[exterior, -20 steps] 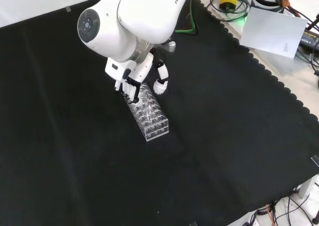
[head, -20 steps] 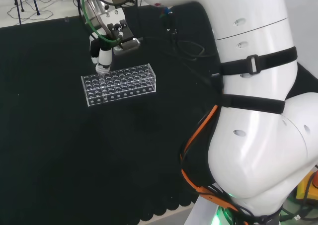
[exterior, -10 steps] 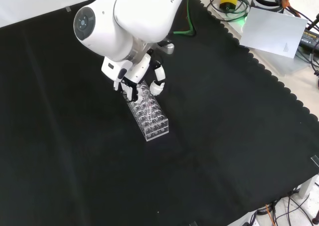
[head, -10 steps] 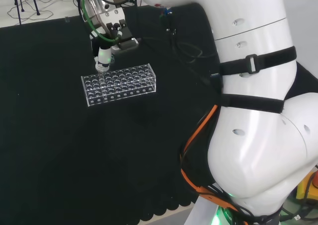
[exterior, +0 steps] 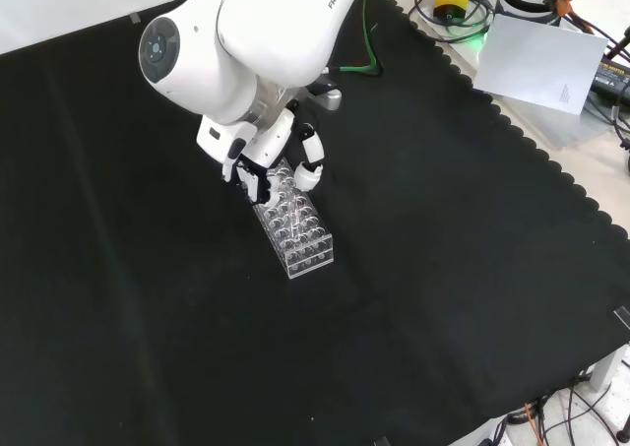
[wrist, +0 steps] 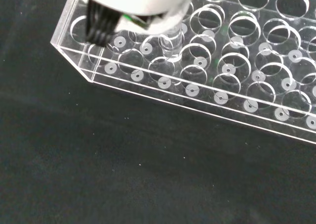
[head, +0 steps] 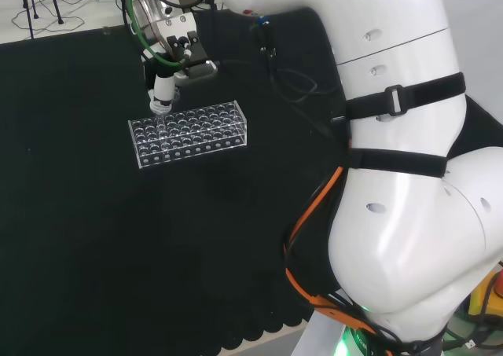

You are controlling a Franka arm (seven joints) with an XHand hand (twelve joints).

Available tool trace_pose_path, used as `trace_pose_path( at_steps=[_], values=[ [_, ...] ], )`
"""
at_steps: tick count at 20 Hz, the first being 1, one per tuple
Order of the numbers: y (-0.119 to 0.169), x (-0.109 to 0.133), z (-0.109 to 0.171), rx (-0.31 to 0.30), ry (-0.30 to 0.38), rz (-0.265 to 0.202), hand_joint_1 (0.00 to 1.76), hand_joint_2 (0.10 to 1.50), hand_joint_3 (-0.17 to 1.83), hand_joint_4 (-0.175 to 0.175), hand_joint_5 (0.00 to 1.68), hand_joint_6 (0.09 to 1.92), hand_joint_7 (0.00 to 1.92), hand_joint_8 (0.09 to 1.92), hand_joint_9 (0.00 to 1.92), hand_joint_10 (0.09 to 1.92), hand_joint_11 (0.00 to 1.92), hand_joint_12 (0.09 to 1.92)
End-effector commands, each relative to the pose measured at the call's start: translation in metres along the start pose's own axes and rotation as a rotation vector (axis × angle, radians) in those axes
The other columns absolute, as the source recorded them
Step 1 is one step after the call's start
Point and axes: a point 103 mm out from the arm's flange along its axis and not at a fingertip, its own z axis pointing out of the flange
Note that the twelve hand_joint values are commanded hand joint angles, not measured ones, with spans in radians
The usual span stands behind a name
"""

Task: Pick up the test tube.

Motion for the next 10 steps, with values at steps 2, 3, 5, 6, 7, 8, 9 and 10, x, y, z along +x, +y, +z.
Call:
trace_pose_path(
  at_steps=[2,3,5,6,7,8,9,10],
  values=[
    [0.0102,0.0135,0.0024,0.005,0.037,-0.001,1.10,0.55,0.78,-0.175,0.70,0.95,1.02,0.90,0.94,0.80,0.48,1.41],
    [0.0110,0.0149,0.0022,0.005,0.044,-0.002,1.10,0.55,0.78,-0.175,0.70,0.95,1.02,0.90,0.94,0.80,0.49,1.41],
    [0.0118,0.0172,0.0015,-0.007,0.052,-0.002,1.11,0.54,0.78,-0.175,0.70,0.95,1.03,0.90,0.95,0.80,0.50,1.41],
    [0.0117,0.0176,0.0010,-0.018,0.046,0.002,1.11,0.54,0.79,-0.175,0.72,0.95,1.06,0.89,0.97,0.79,0.51,1.40],
    [0.0117,0.0177,0.0005,-0.023,0.034,0.008,1.12,0.54,0.79,-0.175,0.74,0.94,1.09,0.87,1.00,0.78,0.53,1.39],
    [0.0117,0.0174,-0.0002,-0.029,0.021,0.014,1.15,0.54,0.79,-0.175,0.79,0.93,1.16,0.85,1.07,0.76,0.59,1.36],
    [0.0116,0.0171,-0.0010,-0.033,0.005,0.020,1.18,0.54,0.79,-0.175,0.84,0.90,1.22,0.83,1.12,0.75,0.65,1.34],
    [0.0116,0.0165,-0.0015,-0.029,-0.012,0.024,1.23,0.62,0.70,-0.175,0.95,0.87,1.23,0.81,1.18,0.75,0.72,1.31]
  ],
)
